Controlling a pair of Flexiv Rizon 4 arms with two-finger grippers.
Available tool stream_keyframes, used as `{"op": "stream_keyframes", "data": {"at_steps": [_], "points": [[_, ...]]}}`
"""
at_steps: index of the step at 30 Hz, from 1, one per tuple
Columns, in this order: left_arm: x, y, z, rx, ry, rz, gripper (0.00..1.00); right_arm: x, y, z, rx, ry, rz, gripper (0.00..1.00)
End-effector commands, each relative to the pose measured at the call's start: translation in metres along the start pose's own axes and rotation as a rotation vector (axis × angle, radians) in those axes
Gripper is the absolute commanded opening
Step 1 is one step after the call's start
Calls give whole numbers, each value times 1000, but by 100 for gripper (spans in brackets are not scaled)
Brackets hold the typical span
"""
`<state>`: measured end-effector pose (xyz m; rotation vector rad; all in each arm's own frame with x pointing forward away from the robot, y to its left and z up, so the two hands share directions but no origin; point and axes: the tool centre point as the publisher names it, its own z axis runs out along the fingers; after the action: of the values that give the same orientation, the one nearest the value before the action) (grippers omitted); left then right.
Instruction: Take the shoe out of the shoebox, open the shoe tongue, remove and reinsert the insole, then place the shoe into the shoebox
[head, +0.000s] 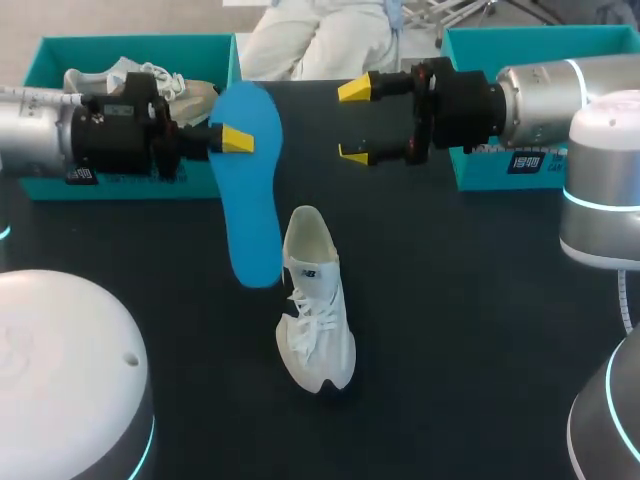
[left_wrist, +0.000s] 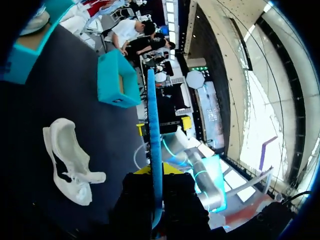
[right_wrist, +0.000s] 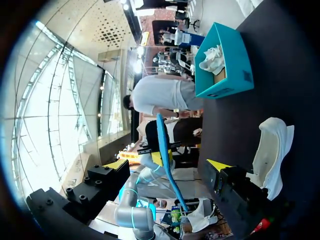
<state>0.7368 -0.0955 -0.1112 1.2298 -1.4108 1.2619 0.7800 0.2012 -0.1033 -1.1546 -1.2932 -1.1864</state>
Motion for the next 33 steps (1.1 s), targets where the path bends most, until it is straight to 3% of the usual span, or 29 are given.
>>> {"op": "stream_keyframes", "data": {"at_steps": [1,4,7,10,14,18,26,33], "points": [[-20,-8,12,-188,203,-797,0,1,-1,1,0,-5,1,100],[-27,-11,18,-194,237,-692,0,5,-2,3,25,-79,-75,100],[-25,-11,20,-207,285,-644,0,8,-9,3,-21,-243,-124,100],[-20,-13,21,-220,326,-597,0,8,-16,3,-37,-319,-160,100],[-13,-15,22,-206,353,-538,0,6,-20,8,-9,-370,-164,100],[-5,-15,22,-205,358,-472,0,7,-25,8,-38,-417,-165,100],[-6,-17,18,-160,307,-340,0,7,-30,7,-47,-433,-150,100],[-11,-21,19,-103,292,-218,0,15,-32,18,-29,-622,-77,100]]}}
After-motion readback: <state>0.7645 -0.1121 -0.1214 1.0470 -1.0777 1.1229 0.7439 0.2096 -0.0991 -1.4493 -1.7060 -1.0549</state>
